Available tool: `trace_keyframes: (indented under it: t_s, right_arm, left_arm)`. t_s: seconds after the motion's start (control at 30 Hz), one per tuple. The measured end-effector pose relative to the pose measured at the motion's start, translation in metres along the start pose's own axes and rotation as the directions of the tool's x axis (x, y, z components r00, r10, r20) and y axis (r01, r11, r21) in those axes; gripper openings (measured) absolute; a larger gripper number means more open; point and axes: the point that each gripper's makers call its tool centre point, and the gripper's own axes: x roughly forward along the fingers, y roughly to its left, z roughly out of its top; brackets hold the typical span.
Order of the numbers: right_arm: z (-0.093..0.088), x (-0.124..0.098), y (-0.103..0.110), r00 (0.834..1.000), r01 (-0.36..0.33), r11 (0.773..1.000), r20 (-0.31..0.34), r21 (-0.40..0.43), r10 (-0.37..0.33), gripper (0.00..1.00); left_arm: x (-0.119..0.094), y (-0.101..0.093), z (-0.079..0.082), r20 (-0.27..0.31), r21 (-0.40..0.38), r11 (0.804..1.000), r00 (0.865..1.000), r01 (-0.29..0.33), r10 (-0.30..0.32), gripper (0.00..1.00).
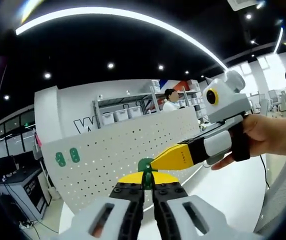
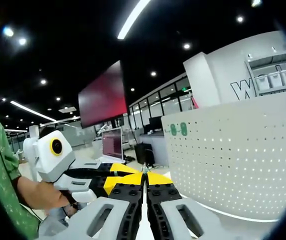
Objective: Insert the hook assembly into the mounting plate slot until the hook locks in place.
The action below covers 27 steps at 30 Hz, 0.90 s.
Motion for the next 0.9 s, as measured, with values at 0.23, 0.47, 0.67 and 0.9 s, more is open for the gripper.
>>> trace_keyframes:
  t_s: [0.23, 0.47, 0.67, 0.9]
  right_arm:
    - [-0.0003, 0.0002, 0.0012, 1.0, 0.001, 1.0, -0.005, 0.0, -0.001, 0.0]
    - [-0.0009, 0.0015, 0.0019, 1.0, -0.001, 1.0, -0.011, 0.005, 0.001, 0.0]
    - [-0.0001, 0.0015, -0.0004, 1.0, 0.011, 1.0, -0.01, -0.004, -0.011, 0.07]
    - [0.0027, -0.0052, -0.0065, 0.999, 0.051, 0.997, -0.015, -0.052, -0.052, 0.11]
  left_arm:
    - [-0.0011, 0.0002, 0.0004, 0.001, -0.003, 1.0, 1.0, 0.004, -0.004, 0.04]
    - [-0.0021, 0.0013, 0.0009, 0.009, -0.022, 1.0, 1.0, 0.006, -0.006, 0.04]
    - [-0.0022, 0.0018, 0.0005, 0.01, -0.035, 0.999, 1.0, 0.005, -0.005, 0.03]
    - [-0.0012, 0.004, -0.0029, 0.005, -0.1, 0.995, 1.0, 0.002, -0.002, 0.03]
